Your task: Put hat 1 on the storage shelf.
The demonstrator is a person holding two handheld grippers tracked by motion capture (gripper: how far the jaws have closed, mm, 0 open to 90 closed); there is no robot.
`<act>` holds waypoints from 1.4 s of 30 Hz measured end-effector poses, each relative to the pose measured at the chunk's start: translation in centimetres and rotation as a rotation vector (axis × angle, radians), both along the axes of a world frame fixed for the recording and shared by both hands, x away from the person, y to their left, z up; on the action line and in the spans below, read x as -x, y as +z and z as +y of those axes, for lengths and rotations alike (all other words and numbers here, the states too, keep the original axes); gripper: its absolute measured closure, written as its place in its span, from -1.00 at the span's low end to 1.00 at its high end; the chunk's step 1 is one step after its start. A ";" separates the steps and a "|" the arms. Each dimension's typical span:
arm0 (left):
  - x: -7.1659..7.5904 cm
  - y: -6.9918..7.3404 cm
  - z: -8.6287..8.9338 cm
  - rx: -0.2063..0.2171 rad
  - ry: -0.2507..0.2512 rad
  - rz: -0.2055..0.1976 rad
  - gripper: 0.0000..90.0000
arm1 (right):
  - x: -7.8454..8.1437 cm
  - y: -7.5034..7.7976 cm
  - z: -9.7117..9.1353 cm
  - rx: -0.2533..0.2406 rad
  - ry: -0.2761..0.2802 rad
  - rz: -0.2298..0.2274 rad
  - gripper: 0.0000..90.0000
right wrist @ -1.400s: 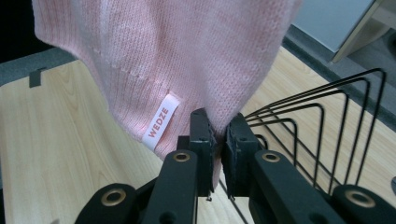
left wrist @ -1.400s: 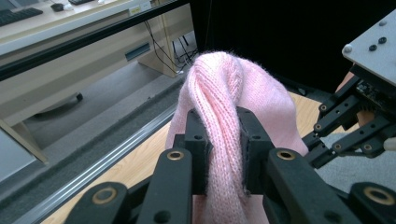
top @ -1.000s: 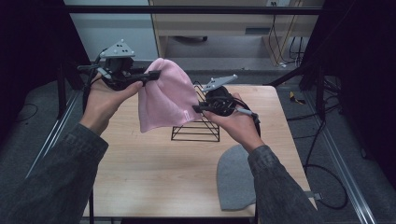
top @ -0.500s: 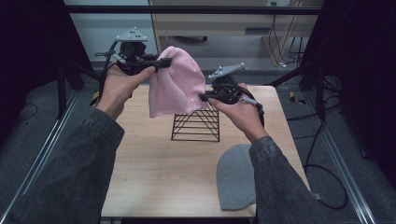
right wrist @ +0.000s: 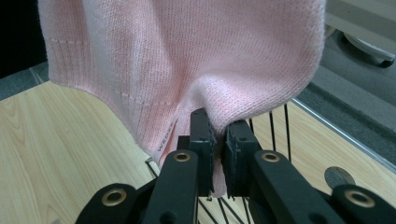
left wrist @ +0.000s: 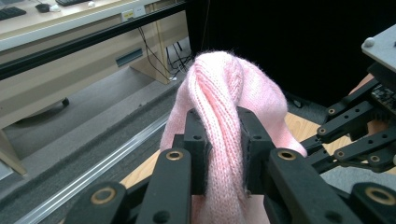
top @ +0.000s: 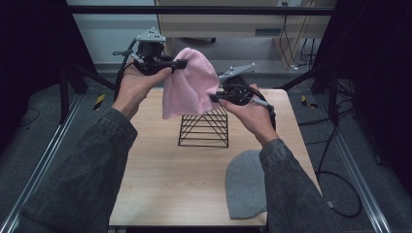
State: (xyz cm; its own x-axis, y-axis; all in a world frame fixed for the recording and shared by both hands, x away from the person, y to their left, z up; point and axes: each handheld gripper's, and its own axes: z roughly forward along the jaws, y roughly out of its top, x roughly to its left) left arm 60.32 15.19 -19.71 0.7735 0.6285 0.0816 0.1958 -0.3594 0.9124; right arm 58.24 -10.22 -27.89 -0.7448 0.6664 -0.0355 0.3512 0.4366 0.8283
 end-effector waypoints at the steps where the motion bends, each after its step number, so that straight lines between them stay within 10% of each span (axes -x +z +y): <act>1: 0.0 0.0 -0.1 -0.003 0.000 -0.002 0.70 | -0.1 0.0 -0.1 0.000 -0.003 -0.003 0.86; 13: -1.8 0.5 -1.2 0.001 0.007 -0.002 0.69 | -0.9 0.3 -1.2 -0.019 -0.040 -0.012 0.86; 42: -2.6 -4.3 -2.8 0.018 -0.031 -0.018 0.66 | -0.7 -4.7 -2.4 0.049 -0.086 -0.016 0.86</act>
